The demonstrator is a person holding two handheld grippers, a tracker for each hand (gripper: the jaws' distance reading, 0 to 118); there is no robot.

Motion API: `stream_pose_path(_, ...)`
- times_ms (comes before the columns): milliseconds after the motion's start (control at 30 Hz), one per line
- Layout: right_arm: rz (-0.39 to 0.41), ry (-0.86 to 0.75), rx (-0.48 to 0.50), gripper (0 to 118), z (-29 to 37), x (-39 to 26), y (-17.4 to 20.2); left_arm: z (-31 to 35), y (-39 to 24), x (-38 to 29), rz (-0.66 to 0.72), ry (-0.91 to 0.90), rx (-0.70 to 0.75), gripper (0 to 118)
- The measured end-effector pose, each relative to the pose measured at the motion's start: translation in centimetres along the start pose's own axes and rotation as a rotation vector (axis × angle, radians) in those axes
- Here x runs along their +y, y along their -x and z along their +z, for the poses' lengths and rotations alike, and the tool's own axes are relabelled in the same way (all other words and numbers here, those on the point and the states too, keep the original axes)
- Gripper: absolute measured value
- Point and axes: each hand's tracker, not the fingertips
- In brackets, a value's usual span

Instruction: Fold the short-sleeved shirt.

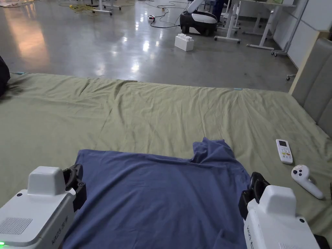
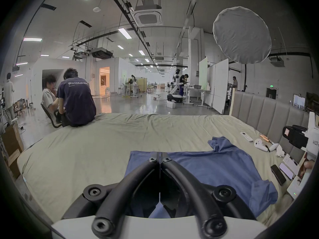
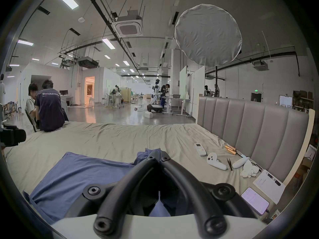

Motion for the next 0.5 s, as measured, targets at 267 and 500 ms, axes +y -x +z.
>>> stream_pose_path(267, 0.02, 0.013, 0.017, 1, -0.6, -0.4, -0.1, 0.0, 2.2, -0.5, 0.023, 0.098, -0.011, 0)
stream_pose_path(500, 0.031, 0.073, 0.048, 1, -1.5, -1.7, 0.3, 1.1, 8.0, -3.6, 0.039, 0.404, -0.043, 0)
